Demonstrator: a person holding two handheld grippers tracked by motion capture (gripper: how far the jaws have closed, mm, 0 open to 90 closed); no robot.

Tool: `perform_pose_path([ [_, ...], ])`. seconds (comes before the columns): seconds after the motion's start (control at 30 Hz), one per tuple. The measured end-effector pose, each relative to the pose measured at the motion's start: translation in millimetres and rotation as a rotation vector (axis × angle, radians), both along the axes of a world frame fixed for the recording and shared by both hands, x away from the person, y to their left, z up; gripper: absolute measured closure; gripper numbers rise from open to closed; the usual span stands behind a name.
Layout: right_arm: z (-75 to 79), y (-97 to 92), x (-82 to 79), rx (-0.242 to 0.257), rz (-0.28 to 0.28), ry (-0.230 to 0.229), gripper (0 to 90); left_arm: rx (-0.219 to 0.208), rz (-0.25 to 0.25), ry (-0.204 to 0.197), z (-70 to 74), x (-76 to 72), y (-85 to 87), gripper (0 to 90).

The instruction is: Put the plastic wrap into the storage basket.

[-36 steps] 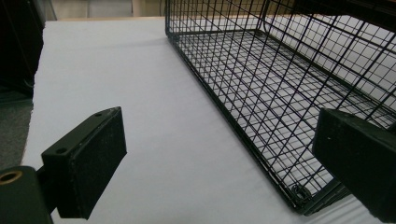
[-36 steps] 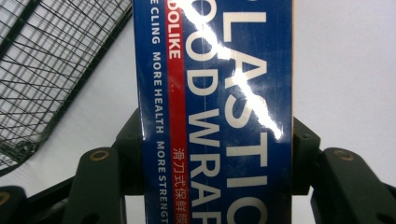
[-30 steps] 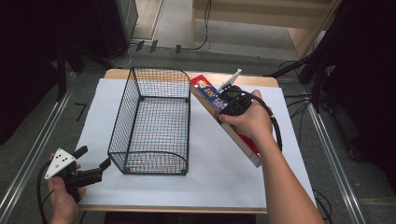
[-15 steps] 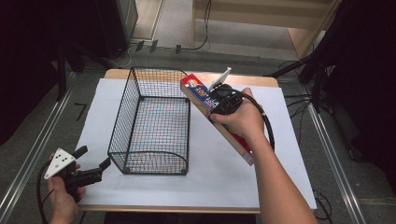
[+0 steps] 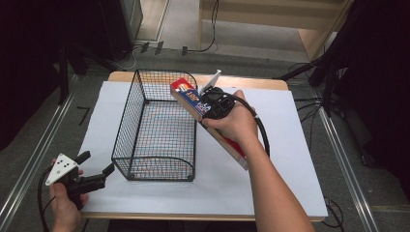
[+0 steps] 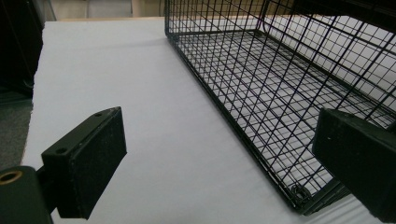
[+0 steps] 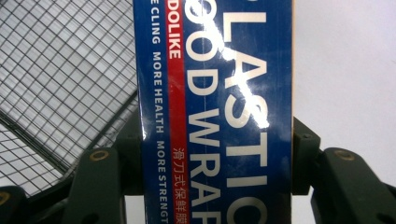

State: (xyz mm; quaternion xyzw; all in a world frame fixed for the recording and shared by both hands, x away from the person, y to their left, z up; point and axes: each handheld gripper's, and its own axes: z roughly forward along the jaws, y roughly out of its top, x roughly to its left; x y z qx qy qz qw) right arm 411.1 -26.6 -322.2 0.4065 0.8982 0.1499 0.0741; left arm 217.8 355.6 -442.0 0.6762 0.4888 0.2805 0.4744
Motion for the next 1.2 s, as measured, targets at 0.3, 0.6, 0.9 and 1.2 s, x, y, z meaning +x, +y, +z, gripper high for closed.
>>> perform_pose_path([
  [0.3, -1.4, 19.7, -1.7, 0.002, 0.029, 0.006, 41.5, -0.002, -0.002, 0.000, 0.1, -0.1, 0.1, 3.5],
  [0.6, -0.6, 35.3, -3.7, -0.001, 0.056, 0.006, 41.5, -0.006, -0.001, -0.004, 0.3, -0.2, -0.1, 3.5],
  [0.9, -0.9, 50.2, -5.1, -0.009, 0.080, 0.007, 41.5, -0.004, -0.003, -0.003, 0.4, -0.3, 0.2, 3.5],
  [1.2, -2.8, 64.6, -6.9, -0.013, 0.098, 0.018, 41.5, -0.006, -0.003, -0.004, 0.5, -0.2, -0.4, 3.5],
])
